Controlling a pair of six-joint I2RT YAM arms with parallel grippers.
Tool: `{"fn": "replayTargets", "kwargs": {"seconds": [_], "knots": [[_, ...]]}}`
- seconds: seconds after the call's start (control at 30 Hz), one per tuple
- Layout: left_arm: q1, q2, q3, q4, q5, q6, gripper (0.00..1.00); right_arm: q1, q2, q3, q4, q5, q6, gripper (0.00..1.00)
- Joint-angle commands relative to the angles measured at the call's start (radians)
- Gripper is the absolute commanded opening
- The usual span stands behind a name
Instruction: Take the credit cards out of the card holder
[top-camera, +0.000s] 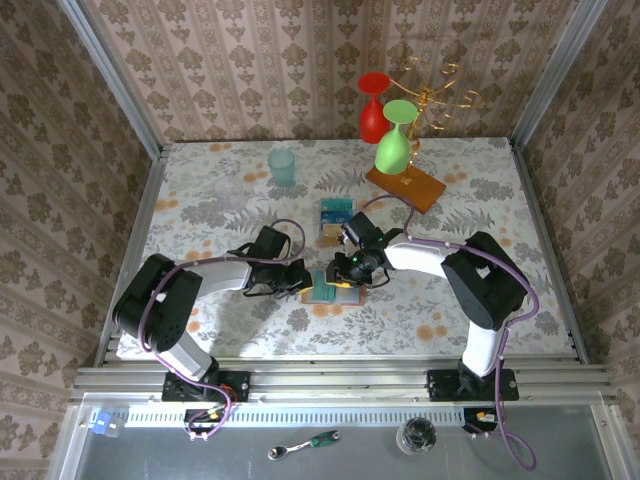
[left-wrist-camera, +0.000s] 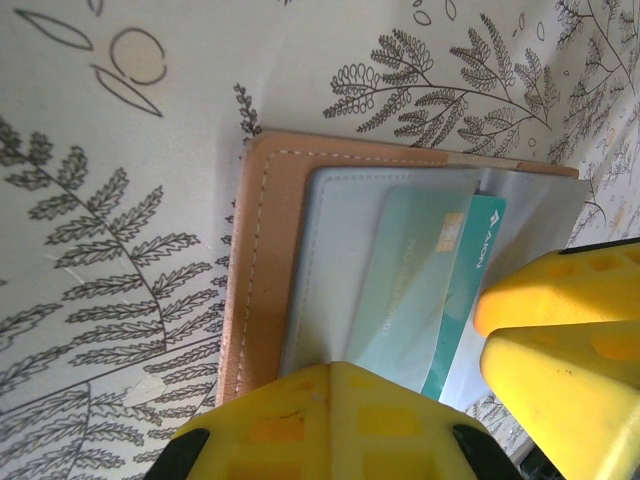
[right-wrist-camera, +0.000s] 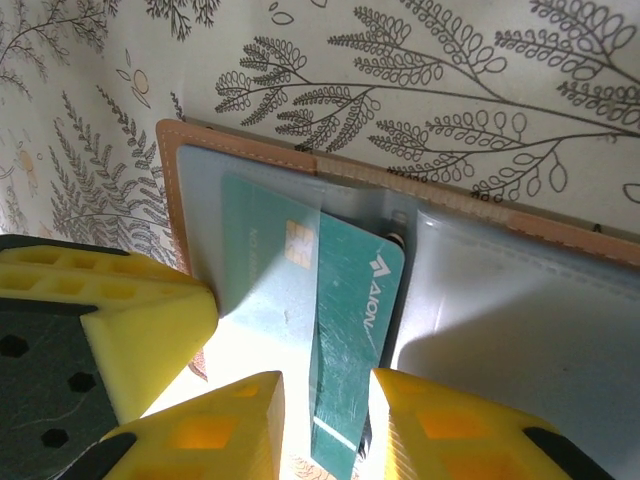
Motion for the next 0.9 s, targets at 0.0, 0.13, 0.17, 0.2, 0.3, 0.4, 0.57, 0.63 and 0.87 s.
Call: {"fn": "replayTargets", "kwargs": {"seconds": [0.0,0.13,0.17,0.2,0.3,0.4,0.57,0.63,0.87], "knots": [[-0.006,0.019,0.001,-0.037,-0.015,0.026,0.02,0.004,0.027,-0.008,-0.012,0.002,0.008,0.31],[-0.007,0.020,-0.002,-0.035,-0.015,0.024,0.02,0.005,0.030,-0.006,-0.006,-0.003,0.011,0.31],[-0.007,0.021,-0.002,-0.034,-0.015,0.023,0.02,0.005,0.029,-0.006,-0.006,-0.003,0.012,0.31],[-0.007,0.020,-0.002,-0.033,-0.015,0.022,0.02,0.005,0.030,-0.006,-0.006,-0.004,0.012,0.31],[-0.007,0.021,-0.002,-0.032,-0.014,0.022,0.02,0.005,0.033,-0.004,-0.002,-0.009,0.014,0.31],[-0.007,0.021,-0.002,-0.033,-0.014,0.022,0.02,0.004,0.031,-0.008,0.023,-0.029,0.026,0.30],[-0.005,0.021,-0.003,-0.031,-0.014,0.022,0.02,0.004,0.021,-0.013,0.066,-0.052,0.049,0.26],[-0.006,0.018,-0.004,-0.032,-0.014,0.022,0.02,0.003,0.022,-0.013,0.070,-0.055,0.050,0.24],[-0.005,0.016,-0.009,-0.033,-0.014,0.022,0.02,0.004,0.030,-0.026,0.103,-0.066,0.063,0.20]]}}
